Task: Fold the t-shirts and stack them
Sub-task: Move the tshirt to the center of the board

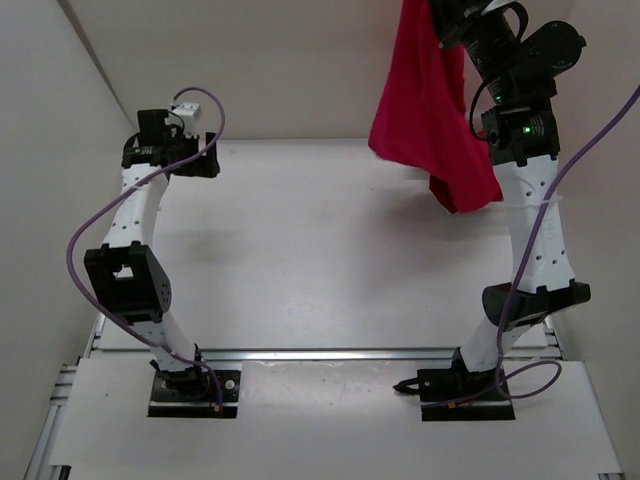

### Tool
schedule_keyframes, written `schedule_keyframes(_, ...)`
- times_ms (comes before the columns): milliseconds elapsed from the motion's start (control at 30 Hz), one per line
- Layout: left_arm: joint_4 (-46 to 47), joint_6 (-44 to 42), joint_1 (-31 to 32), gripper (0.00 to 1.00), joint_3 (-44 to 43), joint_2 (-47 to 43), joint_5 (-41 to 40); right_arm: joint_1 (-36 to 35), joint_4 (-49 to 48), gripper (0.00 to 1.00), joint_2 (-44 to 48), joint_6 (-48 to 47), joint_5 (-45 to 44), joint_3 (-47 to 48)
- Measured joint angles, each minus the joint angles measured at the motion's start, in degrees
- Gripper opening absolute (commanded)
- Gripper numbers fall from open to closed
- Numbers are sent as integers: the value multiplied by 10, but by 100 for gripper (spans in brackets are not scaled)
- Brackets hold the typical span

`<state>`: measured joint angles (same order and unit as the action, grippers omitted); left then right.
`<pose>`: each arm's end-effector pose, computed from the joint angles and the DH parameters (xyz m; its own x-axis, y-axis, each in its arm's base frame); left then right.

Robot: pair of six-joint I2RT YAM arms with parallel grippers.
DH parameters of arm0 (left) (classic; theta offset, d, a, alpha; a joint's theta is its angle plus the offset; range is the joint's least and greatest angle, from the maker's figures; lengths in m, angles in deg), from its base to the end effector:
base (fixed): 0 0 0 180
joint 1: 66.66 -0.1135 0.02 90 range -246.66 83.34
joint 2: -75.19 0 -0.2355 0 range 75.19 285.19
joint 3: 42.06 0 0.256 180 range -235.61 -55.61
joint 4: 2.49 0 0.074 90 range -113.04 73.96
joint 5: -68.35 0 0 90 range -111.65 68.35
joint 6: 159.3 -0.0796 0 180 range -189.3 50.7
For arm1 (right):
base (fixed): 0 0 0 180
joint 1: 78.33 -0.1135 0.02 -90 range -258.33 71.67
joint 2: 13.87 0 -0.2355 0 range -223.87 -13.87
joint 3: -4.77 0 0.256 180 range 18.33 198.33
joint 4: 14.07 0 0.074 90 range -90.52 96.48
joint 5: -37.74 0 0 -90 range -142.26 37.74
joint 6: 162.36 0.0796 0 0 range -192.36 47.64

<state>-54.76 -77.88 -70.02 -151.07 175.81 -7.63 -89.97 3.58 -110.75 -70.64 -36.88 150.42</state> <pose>0.4261 0.0057 0.2775 -0.6667 0.1059 -0.7378 0.2194 0.9739 -0.0585 0.3346 0.0905 0.6177 0.4935 0.1312 -0.8598 -0.4319 0.8950 -0.1113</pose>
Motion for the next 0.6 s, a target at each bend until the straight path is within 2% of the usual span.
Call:
schedule_keyframes(167, 14, 0, -19, 99, -1, -27, -3, -16, -59, 0, 0, 74, 86, 9)
schedule_keyframes(400, 20, 0, -34, 99, -5, -37, -3, 13, -101, 0, 1, 154, 106, -17)
schedule_keyframes(433, 20, 0, -35, 98, -6, -37, -4, 17, -106, 10, 4, 160, 106, -35)
schedule_keyframes(467, 19, -2, -36, 99, -7, -37, -6, 21, -105, 32, 10, 164, 104, -59)
schedule_keyframes(500, 19, -4, -36, 98, -7, -37, -7, 28, -99, 64, 19, 169, 99, -92)
schedule_keyframes(533, 18, -7, -34, 99, -7, -37, -8, 35, -94, 77, 31, 167, 93, -136)
schedule_keyframes(567, 15, -13, -29, 99, -7, -37, -10, 41, -84, 86, 45, 155, 85, -186)
schedule_keyframes(600, 12, -21, -23, 98, -7, -37, -13, 44, -60, 91, 57, 142, 71, -233)
